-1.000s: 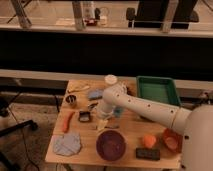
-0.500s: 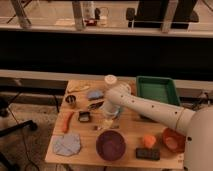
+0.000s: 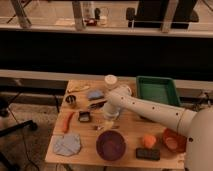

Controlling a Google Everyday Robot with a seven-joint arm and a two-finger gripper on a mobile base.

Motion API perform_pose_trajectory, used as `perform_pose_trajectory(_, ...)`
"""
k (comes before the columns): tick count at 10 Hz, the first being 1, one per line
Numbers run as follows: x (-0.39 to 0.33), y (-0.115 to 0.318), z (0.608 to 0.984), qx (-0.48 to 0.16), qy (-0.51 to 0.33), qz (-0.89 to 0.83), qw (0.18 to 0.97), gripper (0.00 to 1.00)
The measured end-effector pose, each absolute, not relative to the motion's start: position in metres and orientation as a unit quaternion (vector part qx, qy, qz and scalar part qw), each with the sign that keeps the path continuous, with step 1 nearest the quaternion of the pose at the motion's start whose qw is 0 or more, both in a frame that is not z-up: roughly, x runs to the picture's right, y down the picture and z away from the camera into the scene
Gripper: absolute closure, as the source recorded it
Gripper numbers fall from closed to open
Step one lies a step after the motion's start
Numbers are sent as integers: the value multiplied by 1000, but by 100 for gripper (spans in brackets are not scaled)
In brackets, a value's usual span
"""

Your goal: Place fork in metal cup

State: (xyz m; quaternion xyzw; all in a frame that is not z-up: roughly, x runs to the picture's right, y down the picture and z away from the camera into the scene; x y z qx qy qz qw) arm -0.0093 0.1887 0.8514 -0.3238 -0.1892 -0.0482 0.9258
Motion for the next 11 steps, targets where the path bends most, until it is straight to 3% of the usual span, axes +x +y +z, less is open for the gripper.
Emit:
perform_pose_trajectory(2,-9,191,852,-324,-189,-48,925,27)
perform_pose_trajectory(11,-8,202,857,-338,-188,-50,921,27)
